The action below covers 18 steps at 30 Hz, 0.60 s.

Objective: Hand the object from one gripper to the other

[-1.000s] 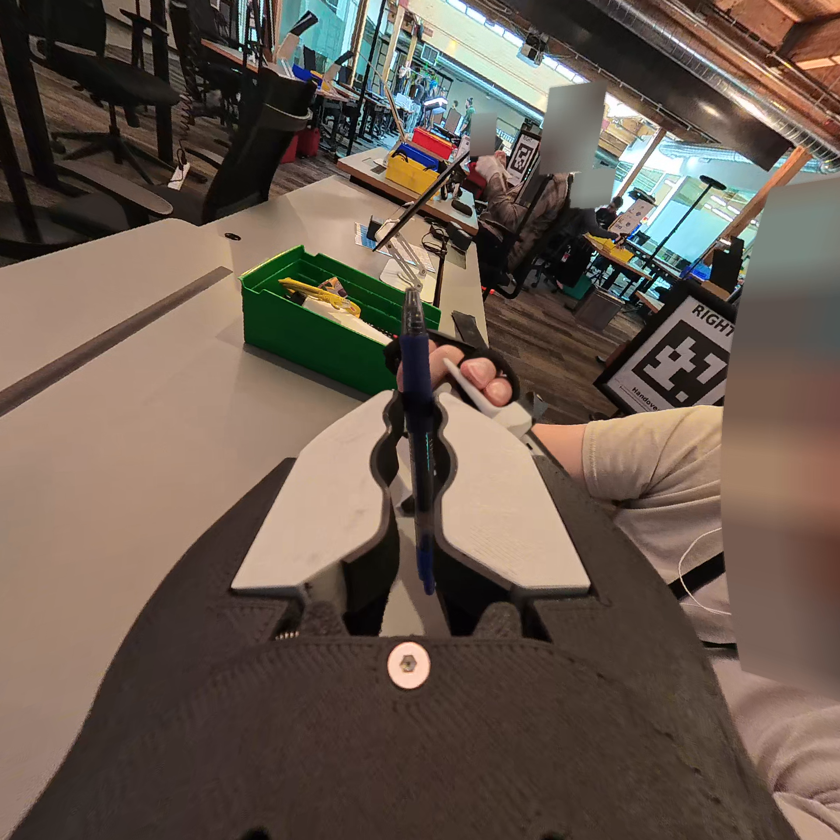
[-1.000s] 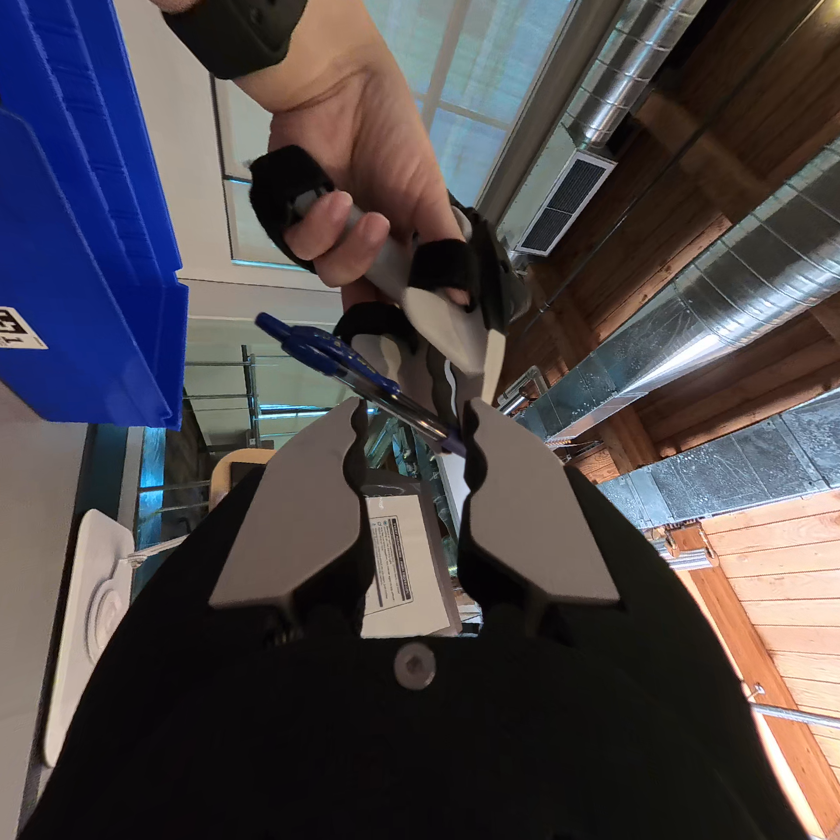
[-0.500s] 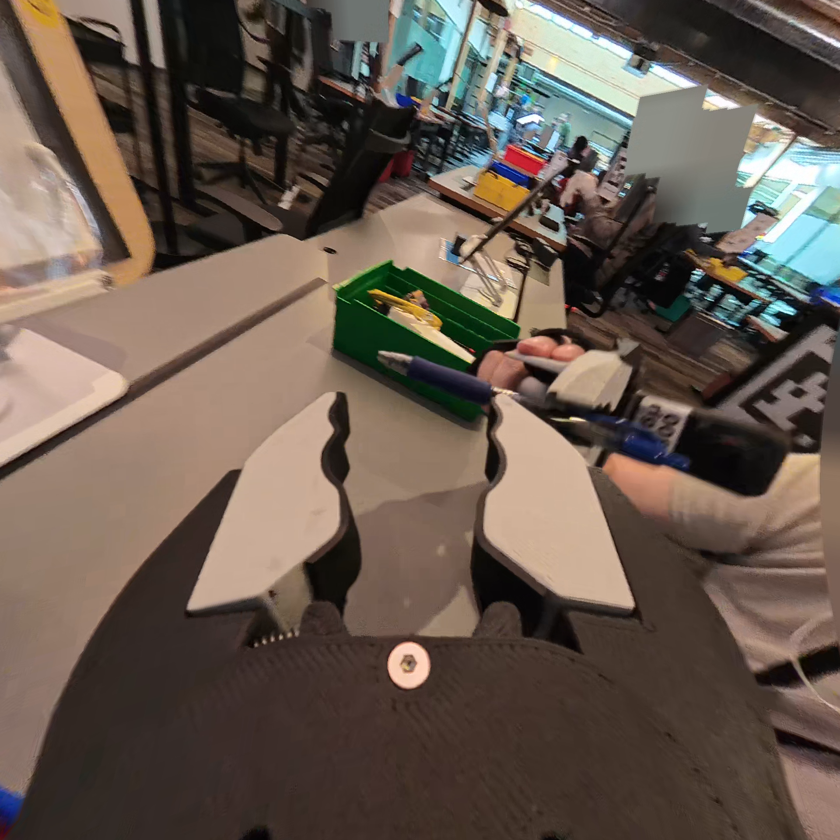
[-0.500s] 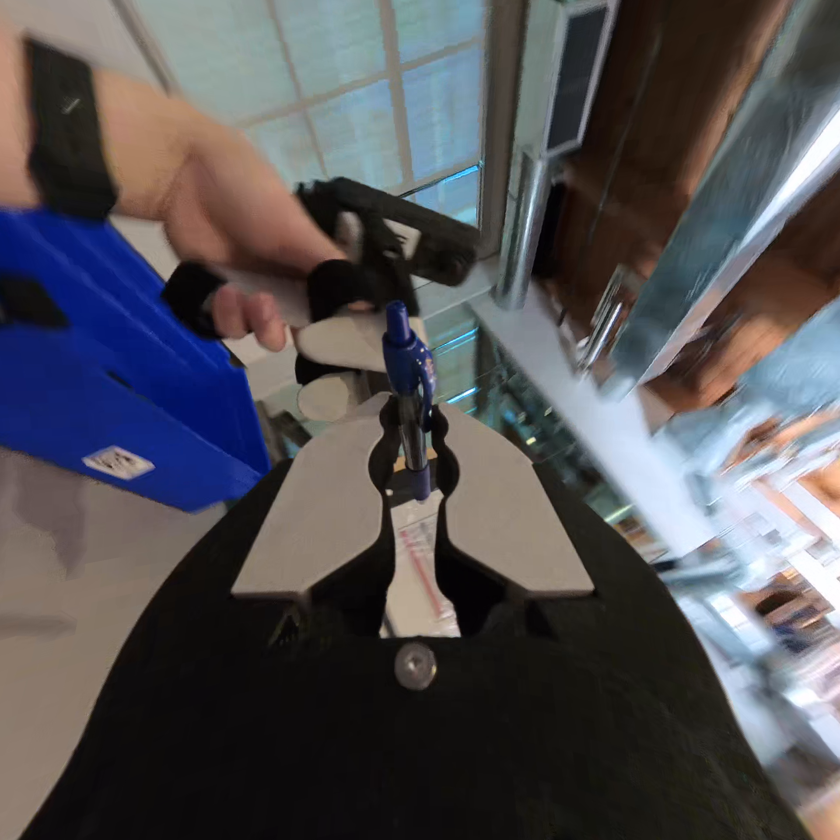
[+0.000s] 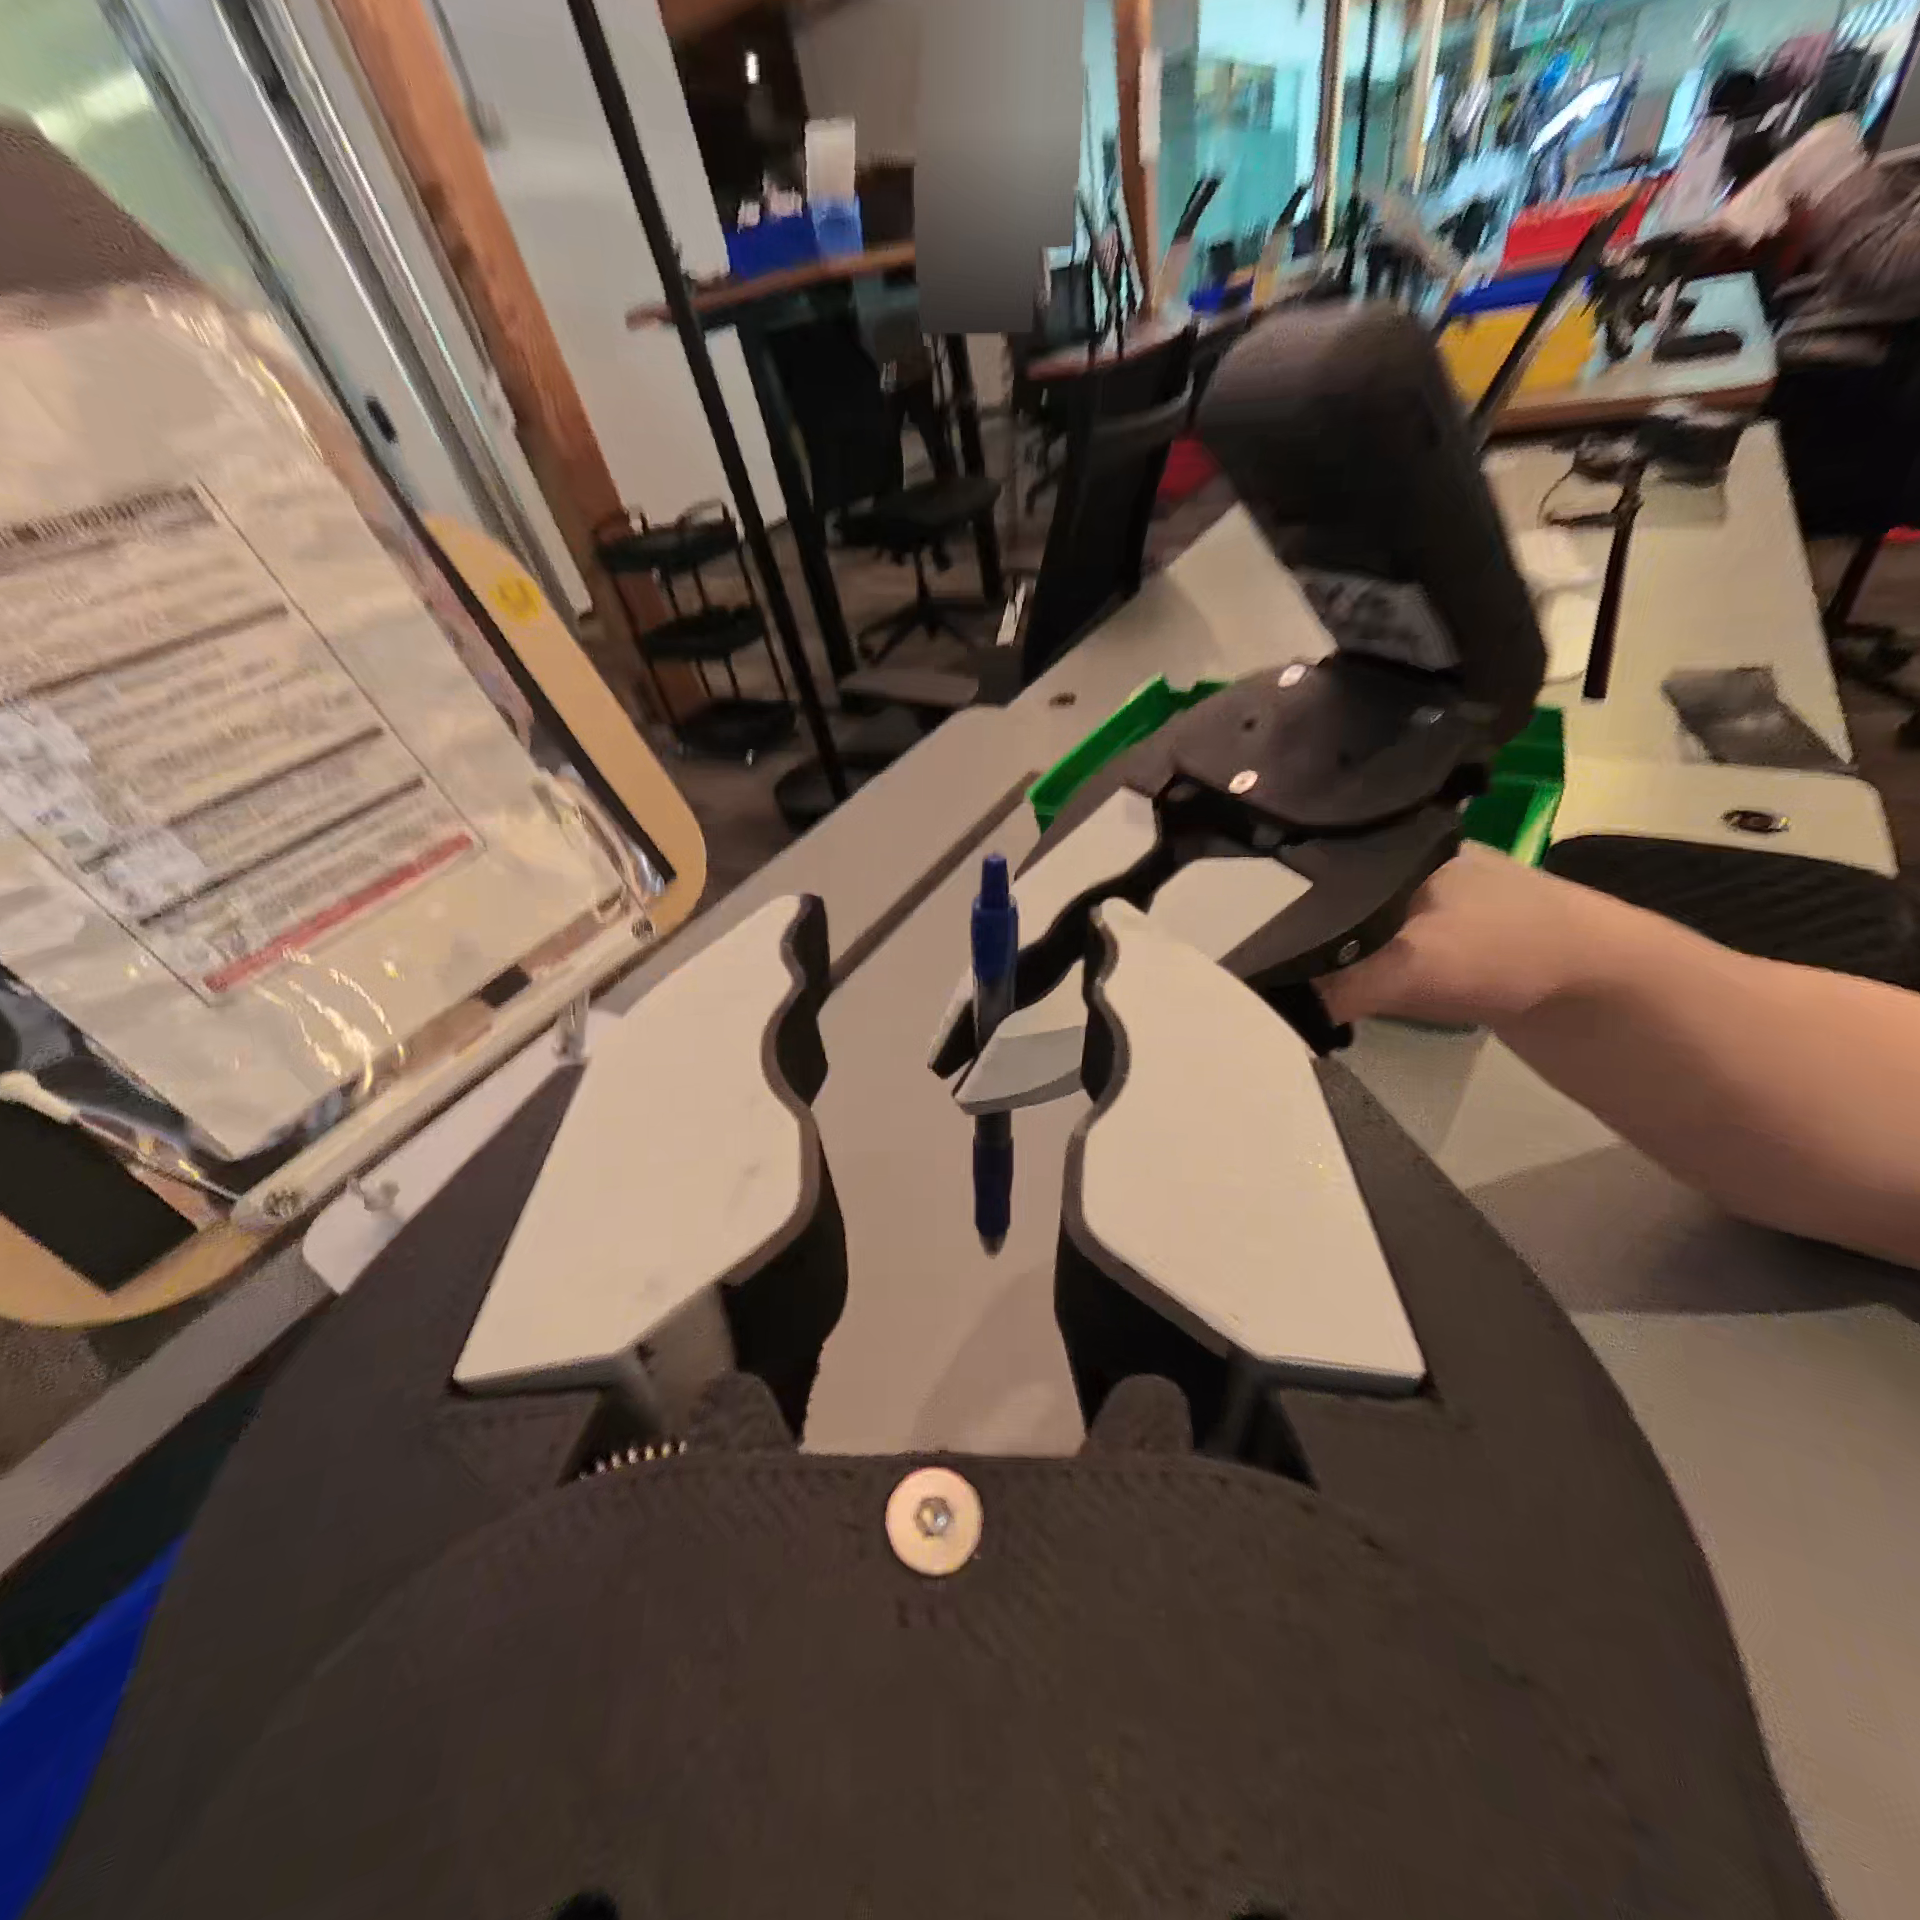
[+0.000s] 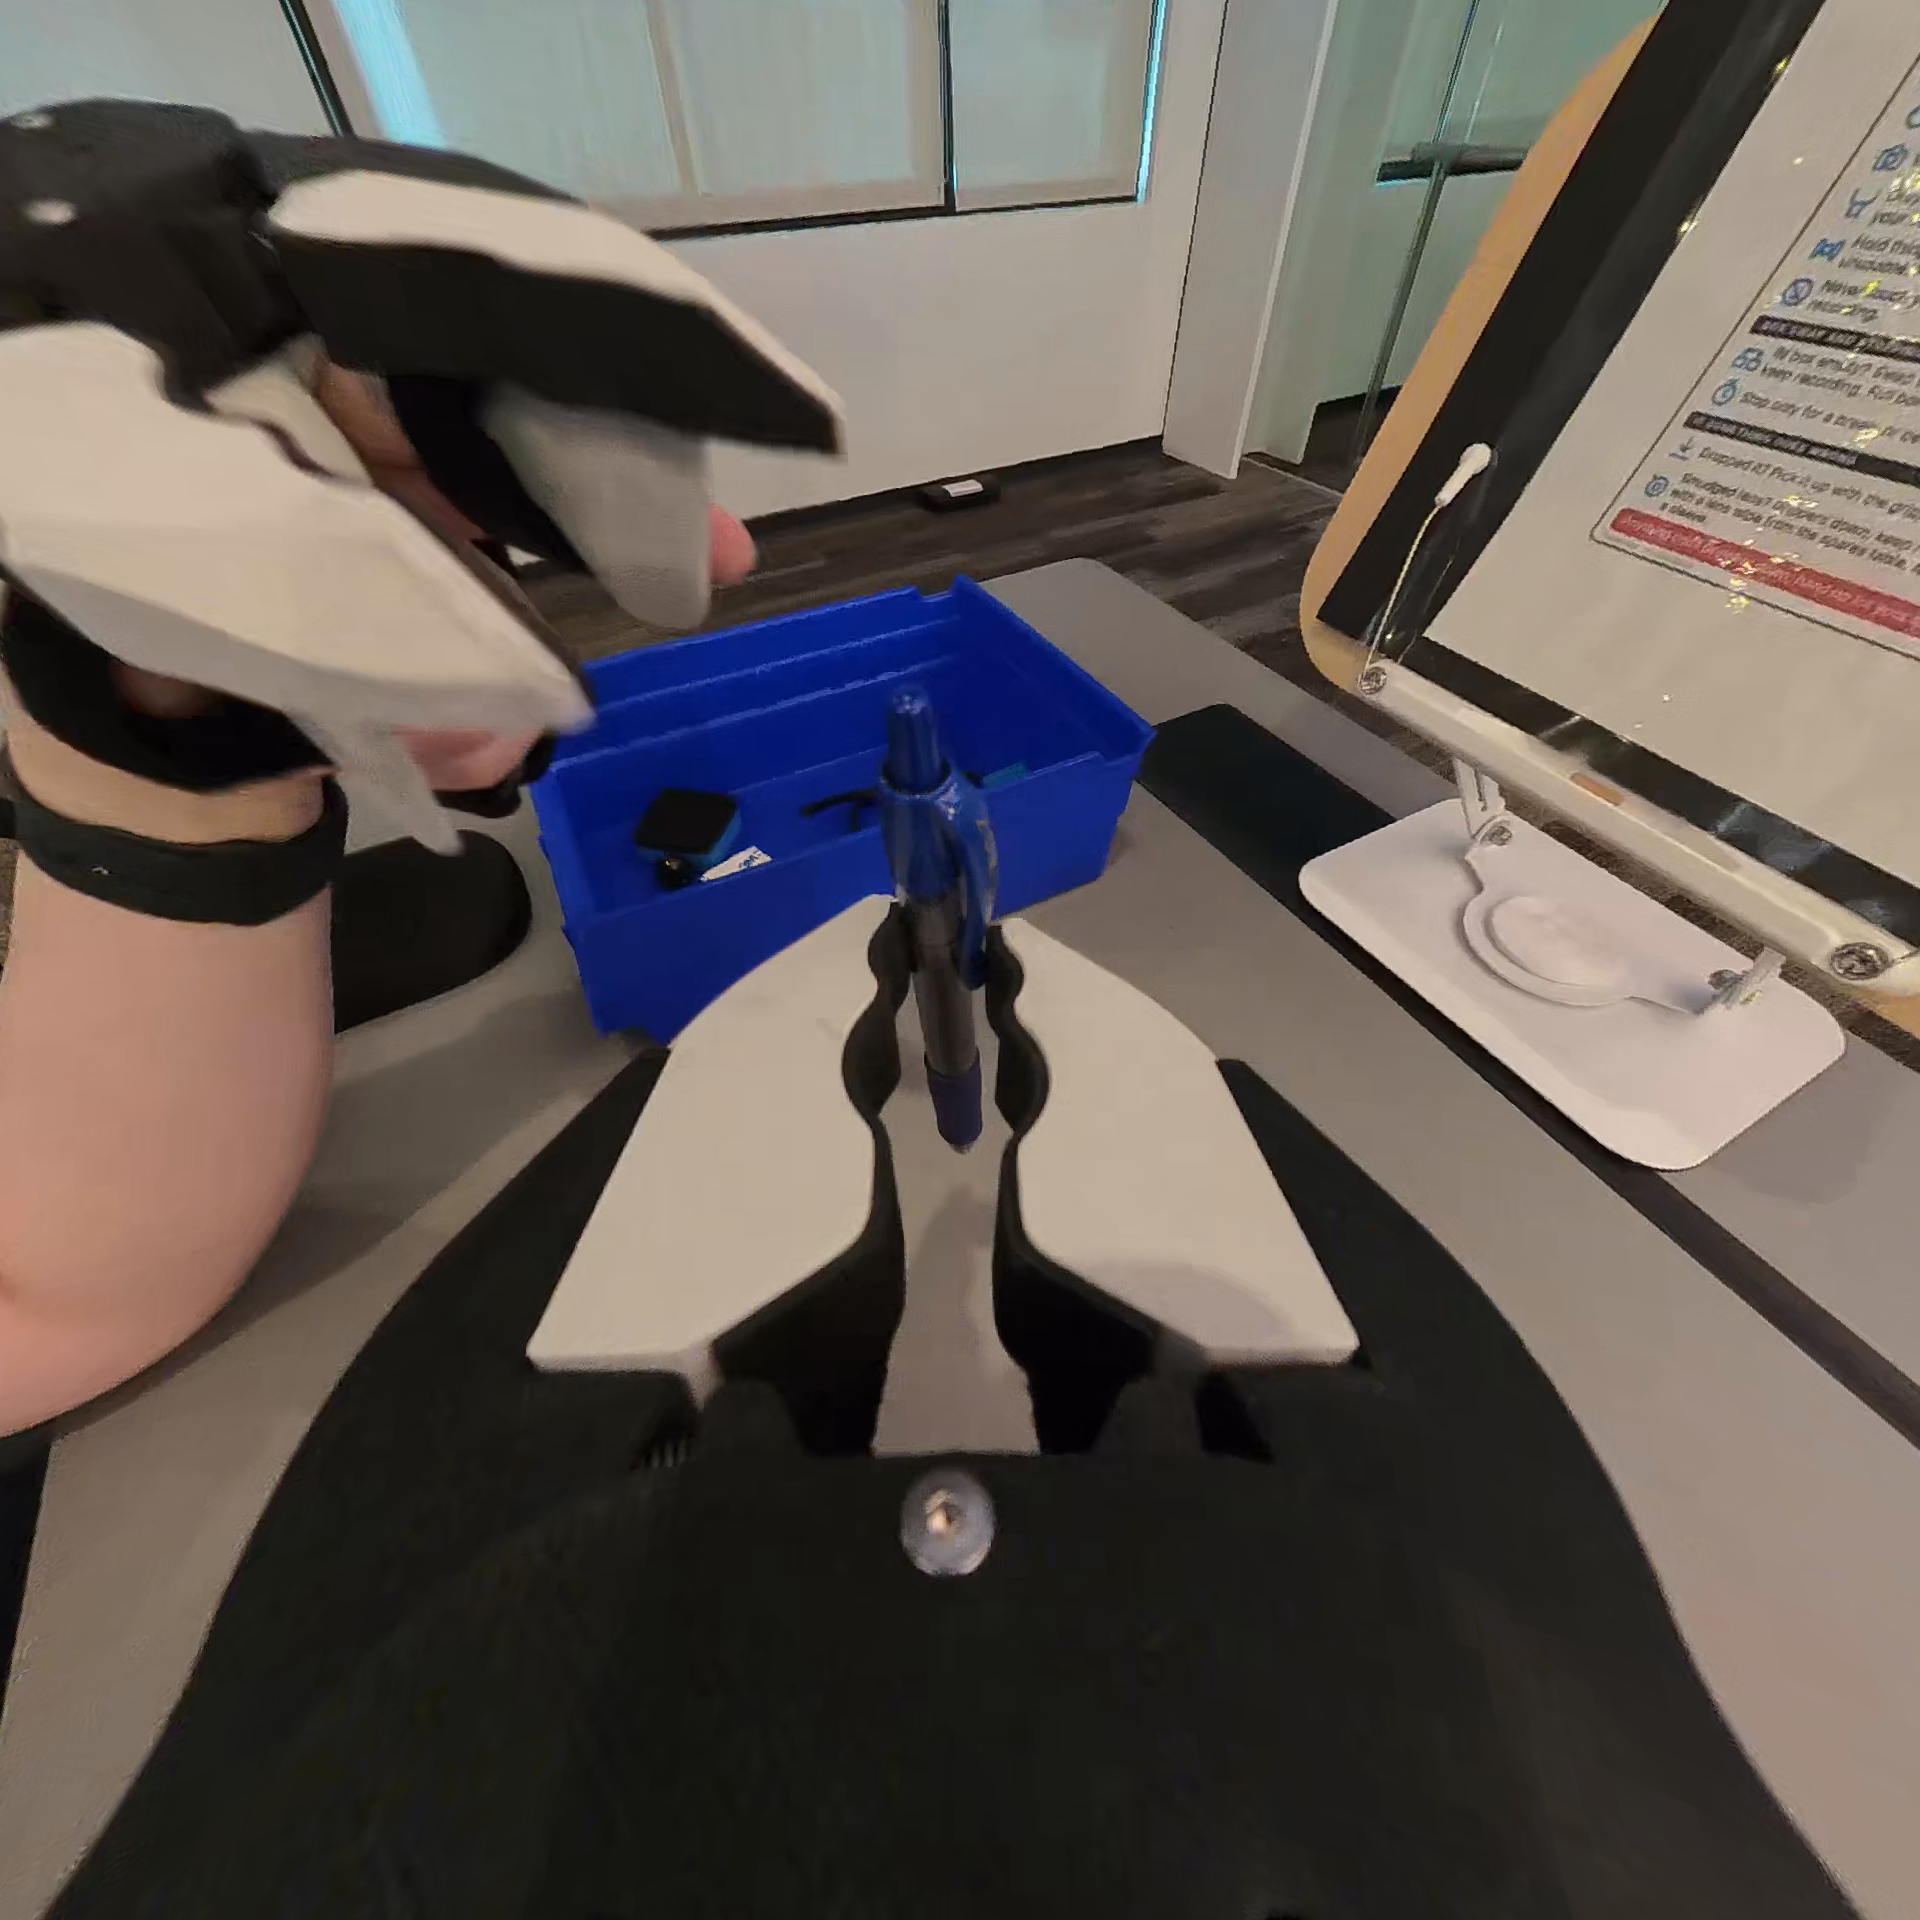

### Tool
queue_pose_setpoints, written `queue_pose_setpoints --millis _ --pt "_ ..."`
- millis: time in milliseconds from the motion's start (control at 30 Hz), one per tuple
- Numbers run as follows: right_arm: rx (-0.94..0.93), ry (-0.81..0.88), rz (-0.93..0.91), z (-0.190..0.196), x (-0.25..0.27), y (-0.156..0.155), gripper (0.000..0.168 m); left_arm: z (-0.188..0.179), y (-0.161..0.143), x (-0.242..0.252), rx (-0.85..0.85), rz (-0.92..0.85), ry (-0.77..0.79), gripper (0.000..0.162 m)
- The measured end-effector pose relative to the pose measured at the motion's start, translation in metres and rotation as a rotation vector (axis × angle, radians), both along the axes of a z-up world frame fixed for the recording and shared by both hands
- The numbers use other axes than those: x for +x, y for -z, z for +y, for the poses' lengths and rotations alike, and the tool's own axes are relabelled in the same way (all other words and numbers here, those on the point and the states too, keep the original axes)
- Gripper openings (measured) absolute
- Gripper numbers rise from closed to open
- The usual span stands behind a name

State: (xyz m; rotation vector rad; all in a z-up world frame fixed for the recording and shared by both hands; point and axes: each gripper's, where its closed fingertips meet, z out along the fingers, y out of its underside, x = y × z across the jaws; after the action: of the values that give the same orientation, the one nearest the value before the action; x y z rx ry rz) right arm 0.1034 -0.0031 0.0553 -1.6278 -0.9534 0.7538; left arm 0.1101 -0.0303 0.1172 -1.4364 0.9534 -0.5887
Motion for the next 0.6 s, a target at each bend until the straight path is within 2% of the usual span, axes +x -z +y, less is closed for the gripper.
queue_pose_setpoints --millis 167,233,267,333,400,433,600 --pt "0.042 0.001 -0.08 -0.004 -0.003 0.006 0.014 0.016 0.027 0.016 -0.072 0.057 0.011 0.041" --pt "0.054 0.007 -0.103 -0.004 -0.005 0.008 0.014 0.017 0.034 0.022 -0.083 0.076 0.03 0.027" --pt "0.066 0.03 -0.113 -0.001 -0.003 0.009 0.014 0.017 0.035 0.023 -0.08 0.089 0.039 0.012" --pt "0.125 0.056 -0.112 0.004 -0.001 0.006 0.014 0.02 0.033 0.022 -0.073 0.083 0.011 0.011" --pt "0.25 0.053 -0.117 0.004 -0.001 -0.002 0.019 0.022 0.025 0.018 -0.084 0.038 -0.007 0.011" --pt "0.332 0.049 -0.141 0.002 -0.001 -0.005 0.03 0.024 0.02 0.013 -0.084 0.011 -0.024 0.011" --pt "0.725 0.028 -0.358 -0.007 0.001 -0.009 0.046 0.025 0.0 -0.02 -0.207 -0.19 0.024 0.011"
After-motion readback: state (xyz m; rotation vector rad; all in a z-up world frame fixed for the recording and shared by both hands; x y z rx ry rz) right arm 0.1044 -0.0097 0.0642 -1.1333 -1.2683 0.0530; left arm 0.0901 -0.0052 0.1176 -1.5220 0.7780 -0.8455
